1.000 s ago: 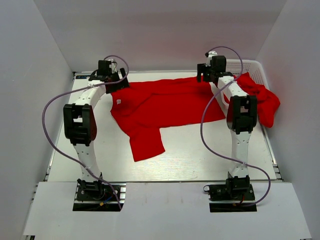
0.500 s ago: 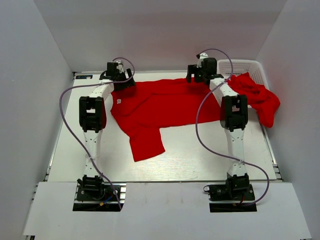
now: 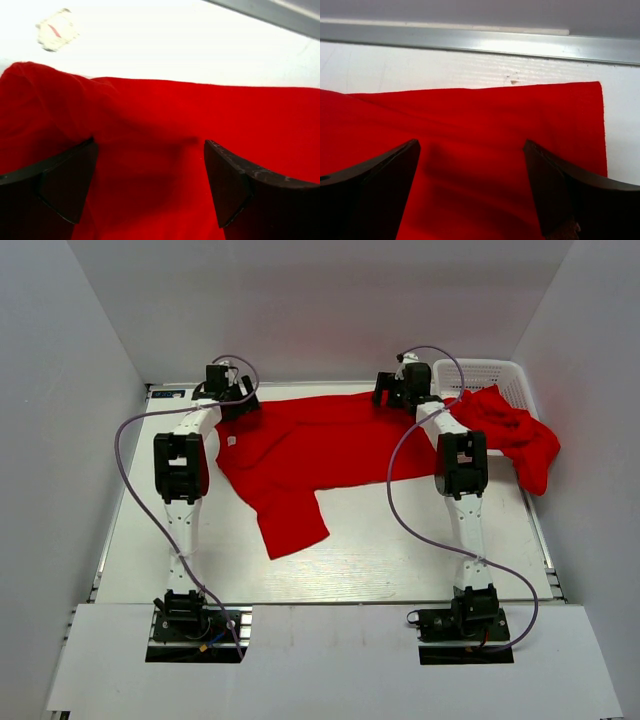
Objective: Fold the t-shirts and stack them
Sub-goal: Fold the flattened tshirt in 1/3 of the way
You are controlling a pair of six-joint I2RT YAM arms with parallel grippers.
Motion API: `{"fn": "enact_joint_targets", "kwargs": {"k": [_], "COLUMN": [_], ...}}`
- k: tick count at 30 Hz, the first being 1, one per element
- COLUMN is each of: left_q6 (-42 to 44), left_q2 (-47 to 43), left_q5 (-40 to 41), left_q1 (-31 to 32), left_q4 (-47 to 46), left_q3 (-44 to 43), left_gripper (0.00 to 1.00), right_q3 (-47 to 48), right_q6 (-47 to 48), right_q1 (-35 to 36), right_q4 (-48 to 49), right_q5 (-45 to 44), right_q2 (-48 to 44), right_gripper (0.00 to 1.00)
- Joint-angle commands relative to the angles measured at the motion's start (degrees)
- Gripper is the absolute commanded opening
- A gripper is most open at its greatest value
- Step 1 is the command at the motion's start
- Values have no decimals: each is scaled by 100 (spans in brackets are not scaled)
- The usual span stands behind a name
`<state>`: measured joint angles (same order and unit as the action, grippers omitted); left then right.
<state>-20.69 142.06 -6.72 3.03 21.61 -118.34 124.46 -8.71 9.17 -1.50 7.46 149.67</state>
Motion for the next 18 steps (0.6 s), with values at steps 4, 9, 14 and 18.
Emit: {"fn": "enact_joint_targets", "kwargs": {"k": [4,9,14,18], "left_q6": [134,477,600,654], "left_q2": [586,1042,1105,649], "left_q5": [-12,-804,-840,-840], "left_q1": [-391,-391,-391,-391], "left_q4": [266,-234,-236,-385], "left_q3": [-258,-864,-1428,-1428], "left_gripper": [99,99,99,99], "right_q3": [245,210,333,298], "right_q6": [-403,-439,-421,-395], "right_q1": [-91,-73,-56,-56], "right_q4": [254,606,712,756], "right_q5": [-114,325,581,589], "right_q2": [283,239,116,-200], "right_gripper": [90,90,90,90]}}
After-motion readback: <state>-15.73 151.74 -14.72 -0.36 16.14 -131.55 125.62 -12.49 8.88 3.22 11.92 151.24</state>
